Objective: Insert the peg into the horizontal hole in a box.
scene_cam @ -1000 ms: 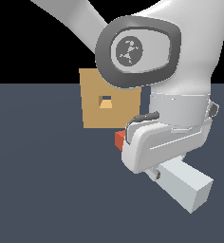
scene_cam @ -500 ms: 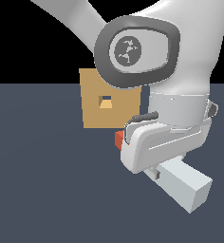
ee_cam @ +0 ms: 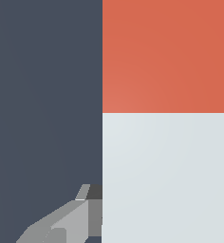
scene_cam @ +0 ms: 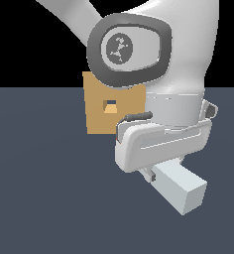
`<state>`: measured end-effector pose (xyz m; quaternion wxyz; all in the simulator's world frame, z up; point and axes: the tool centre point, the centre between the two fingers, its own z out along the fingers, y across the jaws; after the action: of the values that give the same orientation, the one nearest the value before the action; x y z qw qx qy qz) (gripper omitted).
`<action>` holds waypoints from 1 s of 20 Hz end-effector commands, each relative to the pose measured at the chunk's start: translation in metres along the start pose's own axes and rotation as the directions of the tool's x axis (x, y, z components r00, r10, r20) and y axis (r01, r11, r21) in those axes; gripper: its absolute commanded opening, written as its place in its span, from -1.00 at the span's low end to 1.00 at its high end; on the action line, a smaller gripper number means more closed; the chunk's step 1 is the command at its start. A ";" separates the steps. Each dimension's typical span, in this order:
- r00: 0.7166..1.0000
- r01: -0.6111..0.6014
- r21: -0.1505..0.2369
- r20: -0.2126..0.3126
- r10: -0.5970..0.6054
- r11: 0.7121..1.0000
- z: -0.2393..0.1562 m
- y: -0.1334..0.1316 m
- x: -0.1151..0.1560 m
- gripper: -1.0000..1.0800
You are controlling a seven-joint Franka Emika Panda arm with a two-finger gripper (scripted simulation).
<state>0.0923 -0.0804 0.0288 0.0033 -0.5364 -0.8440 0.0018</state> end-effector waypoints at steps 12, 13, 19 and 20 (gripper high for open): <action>0.985 -0.170 -0.007 0.002 0.170 0.985 -0.036 -0.034 0.053 -1.00; 0.982 -0.187 -0.007 0.002 0.187 0.982 -0.040 -0.037 0.059 -1.00; 0.960 -0.281 -0.007 0.001 0.281 0.960 -0.059 -0.051 0.093 -1.00; 0.955 -0.295 -0.007 0.001 0.295 0.955 -0.061 -0.053 0.098 -1.00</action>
<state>0.0079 -0.0204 0.0835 0.0024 -0.6473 -0.7623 0.0018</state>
